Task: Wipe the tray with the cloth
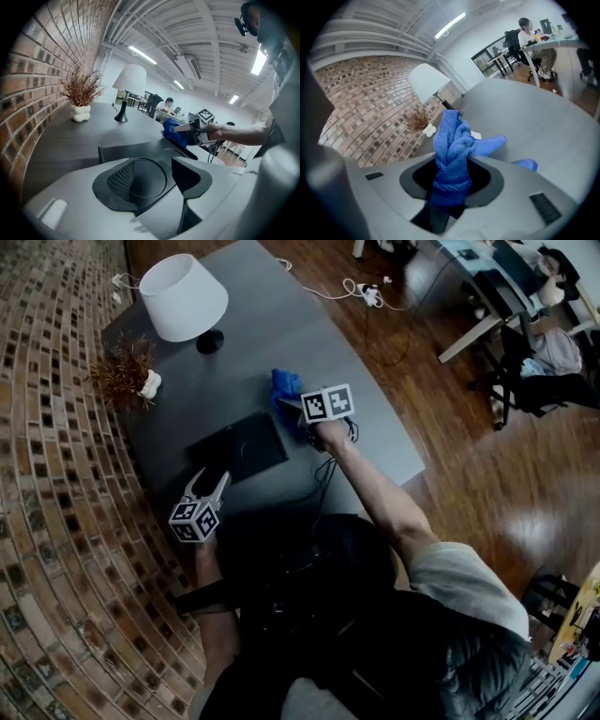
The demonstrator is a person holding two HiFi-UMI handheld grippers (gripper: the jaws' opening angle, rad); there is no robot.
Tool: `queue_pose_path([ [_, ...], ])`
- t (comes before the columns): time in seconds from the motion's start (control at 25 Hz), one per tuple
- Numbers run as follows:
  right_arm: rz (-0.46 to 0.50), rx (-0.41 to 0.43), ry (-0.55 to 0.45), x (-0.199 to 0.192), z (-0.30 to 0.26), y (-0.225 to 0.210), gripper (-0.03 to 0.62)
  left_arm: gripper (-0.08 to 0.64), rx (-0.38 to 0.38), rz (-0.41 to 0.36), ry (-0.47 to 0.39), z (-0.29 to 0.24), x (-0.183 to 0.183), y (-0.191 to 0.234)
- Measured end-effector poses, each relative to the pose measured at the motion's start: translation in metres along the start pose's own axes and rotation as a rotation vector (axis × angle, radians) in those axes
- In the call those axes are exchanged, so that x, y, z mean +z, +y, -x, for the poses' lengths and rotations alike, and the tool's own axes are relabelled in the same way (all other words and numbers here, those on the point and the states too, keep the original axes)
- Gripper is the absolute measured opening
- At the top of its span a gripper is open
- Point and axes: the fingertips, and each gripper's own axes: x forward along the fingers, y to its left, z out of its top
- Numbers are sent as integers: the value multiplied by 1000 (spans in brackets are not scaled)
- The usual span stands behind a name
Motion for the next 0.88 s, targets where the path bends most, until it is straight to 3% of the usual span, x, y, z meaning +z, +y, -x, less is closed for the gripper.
queue_pose_path([
  [0.12, -82, 2, 67, -23, -38, -9, 137, 239, 6, 1, 2, 0, -1, -3],
  [0.24, -179, 38, 62, -51, -27, -8, 135, 241, 10, -7, 3, -2, 1, -4],
  [0.36, -123, 72, 155, -94, 1, 9, 134, 239, 14, -20, 6, -2, 3, -1],
  [0.56, -19, 157, 399, -170, 53, 31, 135, 239, 11, -21, 8, -1, 2, -1],
  [0.64, 34, 110, 346, -142, 57, 20, 135, 239, 8, -22, 8, -2, 1, -1],
  [0.8, 91, -6, 53, -20, 23, -2, 135, 241, 10, -25, 7, -2, 1, 0],
  [0.88, 117, -28, 40, 2, -9, -5, 137, 241, 11, -18, 2, -1, 0, 0],
])
